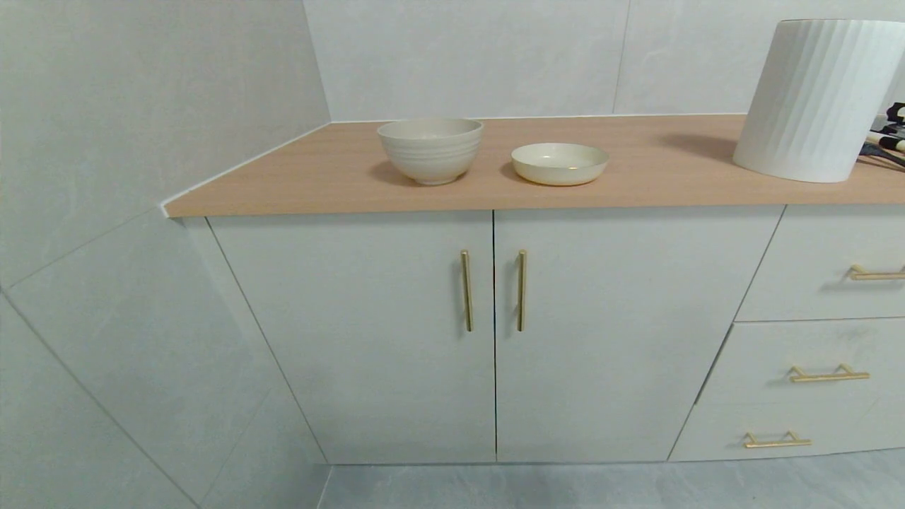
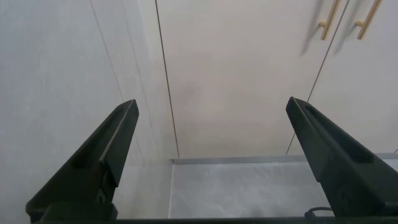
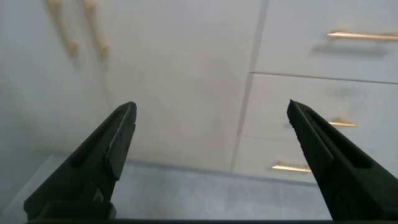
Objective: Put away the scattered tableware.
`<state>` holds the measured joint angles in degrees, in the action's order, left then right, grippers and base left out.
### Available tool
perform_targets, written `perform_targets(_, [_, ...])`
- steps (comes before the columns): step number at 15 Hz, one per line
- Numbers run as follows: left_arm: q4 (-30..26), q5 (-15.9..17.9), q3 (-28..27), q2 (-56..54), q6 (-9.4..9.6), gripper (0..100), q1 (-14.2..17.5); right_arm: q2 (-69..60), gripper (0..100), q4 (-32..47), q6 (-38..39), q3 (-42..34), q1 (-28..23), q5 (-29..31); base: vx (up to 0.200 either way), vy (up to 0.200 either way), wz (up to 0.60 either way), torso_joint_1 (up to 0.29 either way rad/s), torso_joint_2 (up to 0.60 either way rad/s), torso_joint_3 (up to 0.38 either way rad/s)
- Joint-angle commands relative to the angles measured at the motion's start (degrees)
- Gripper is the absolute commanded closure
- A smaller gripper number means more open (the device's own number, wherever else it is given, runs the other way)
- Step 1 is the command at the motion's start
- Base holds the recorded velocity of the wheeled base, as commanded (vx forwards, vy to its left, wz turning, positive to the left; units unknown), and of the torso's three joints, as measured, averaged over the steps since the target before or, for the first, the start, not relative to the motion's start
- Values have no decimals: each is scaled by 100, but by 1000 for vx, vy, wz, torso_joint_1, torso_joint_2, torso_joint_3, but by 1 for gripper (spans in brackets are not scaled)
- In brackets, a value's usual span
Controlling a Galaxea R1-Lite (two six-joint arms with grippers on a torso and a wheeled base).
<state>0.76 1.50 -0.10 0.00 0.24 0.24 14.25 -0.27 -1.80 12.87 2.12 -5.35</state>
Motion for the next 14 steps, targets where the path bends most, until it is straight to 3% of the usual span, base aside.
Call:
perform_targets(1, [4,-1,1,0,2,0,2,3303,0,-96,189,1376,535,-651,0,0,0,0,0,0])
perform_targets(3, [4,-1,1,0,2,0,2,4701,0,-430,400,2132,1282,-651,0,0,0,0,0,0])
perform_targets(6, [4,-1,1,0,2,0,2,6283,0,-922,673,3107,1880,-660,0,0,0,0,0,0])
perform_targets(14, [4,-1,1,0,2,0,2,9043,0,-1300,1174,5296,2706,-792,0,0,0,0,0,0])
